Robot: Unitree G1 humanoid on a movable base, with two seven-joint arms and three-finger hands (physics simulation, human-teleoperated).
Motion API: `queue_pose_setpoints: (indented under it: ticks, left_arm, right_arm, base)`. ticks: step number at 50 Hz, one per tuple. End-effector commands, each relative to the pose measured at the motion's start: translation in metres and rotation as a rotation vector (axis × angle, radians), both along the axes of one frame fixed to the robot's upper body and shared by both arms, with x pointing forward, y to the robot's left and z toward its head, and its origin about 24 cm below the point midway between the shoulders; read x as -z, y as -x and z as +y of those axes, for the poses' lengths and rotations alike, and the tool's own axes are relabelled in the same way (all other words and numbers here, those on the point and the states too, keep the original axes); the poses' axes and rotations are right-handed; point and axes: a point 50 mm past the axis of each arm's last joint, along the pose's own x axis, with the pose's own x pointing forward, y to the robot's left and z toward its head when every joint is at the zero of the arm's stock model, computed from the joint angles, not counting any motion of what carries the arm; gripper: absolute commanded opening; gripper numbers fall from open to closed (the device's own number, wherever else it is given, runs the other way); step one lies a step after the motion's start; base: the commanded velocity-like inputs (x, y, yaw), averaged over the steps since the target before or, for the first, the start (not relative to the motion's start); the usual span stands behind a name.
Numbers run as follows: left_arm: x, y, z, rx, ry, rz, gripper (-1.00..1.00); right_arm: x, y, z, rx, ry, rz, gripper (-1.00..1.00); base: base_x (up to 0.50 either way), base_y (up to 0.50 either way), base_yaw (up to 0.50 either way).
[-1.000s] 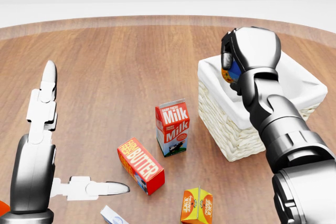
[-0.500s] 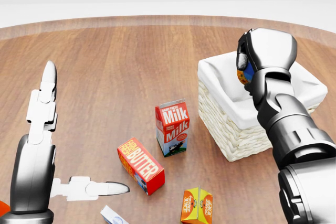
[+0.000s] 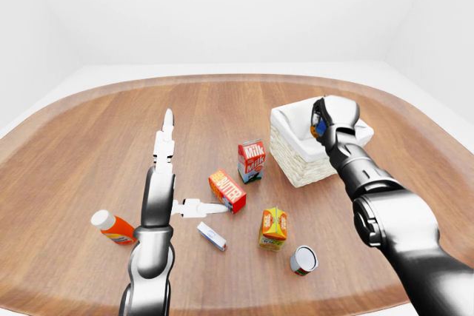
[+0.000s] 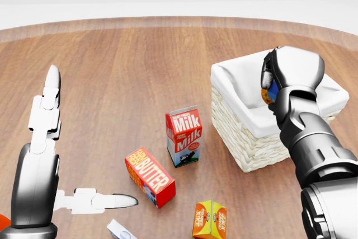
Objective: Pick up the alphabet soup and the tomato sauce, and put them in the basket.
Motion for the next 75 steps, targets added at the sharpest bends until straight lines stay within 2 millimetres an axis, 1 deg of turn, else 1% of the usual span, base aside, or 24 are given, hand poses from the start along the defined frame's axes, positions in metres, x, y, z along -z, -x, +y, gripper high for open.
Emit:
queue_pose_setpoints:
  ticks: [1,22,23,25,39,45,64,69,72,75]
  left_arm:
    - [0.0,0.001,0.0,-0.004,-0.003,-0.002,1.0]
    - [0.0,0.001,0.0,-0.004,-0.004,-0.002,1.0]
    - [0.0,0.001,0.0,-0.004,-0.003,-0.002,1.0]
    - [0.0,0.001,0.0,-0.004,-0.003,-0.002,1.0]
    - [0.0,0.001,0.0,-0.004,-0.003,-0.002,1.0]
    - [0.0,0.001,0.0,-0.004,-0.004,-0.002,1.0]
    - [0.0,0.001,0.0,-0.004,-0.003,-0.002,1.0]
    - [0.0,0.001,0.0,-0.004,-0.004,-0.002,1.0]
    - [0.0,0.001,0.0,-0.005,-0.004,-0.002,1.0]
    - [0.0,0.001,0.0,-0.004,-0.004,-0.002,1.0]
  right_arm:
    - [-0.009,-0.002,0.002,-0.007,0.014,-0.032,-1.0]
    - [-0.011,-0.003,0.005,-0.019,0.023,-0.037,-1.0]
    - [-0.012,-0.004,0.006,-0.019,0.022,-0.038,-0.65]
    - [-0.012,-0.004,0.006,-0.022,0.02,-0.039,1.0]
    - [-0.013,-0.004,0.007,-0.026,0.019,-0.042,1.0]
    - [-0.01,-0.003,0.007,-0.025,0.019,-0.034,1.0]
    - [-0.014,-0.004,0.005,-0.024,0.003,-0.049,1.0]
    - [-0.017,-0.004,0.005,-0.036,-0.029,-0.068,1.0]
    - [-0.023,-0.006,0.006,-0.056,-0.122,-0.108,1.0]
    - [-0.028,-0.007,0.008,-0.068,-0.14,-0.127,1.0]
  base:
    - [0.0,0.0,0.0]
    - [0.0,0.0,0.0]
    - [0.0,0.0,0.0]
    - [0.0,0.0,0.0]
    - [0.0,0.0,0.0]
    - [0.0,0.0,0.0]
    - [0.0,0.0,0.0]
    - [0.0,0.0,0.0]
    - [0.0,0.0,0.0]
    - [0.0,0.0,0.0]
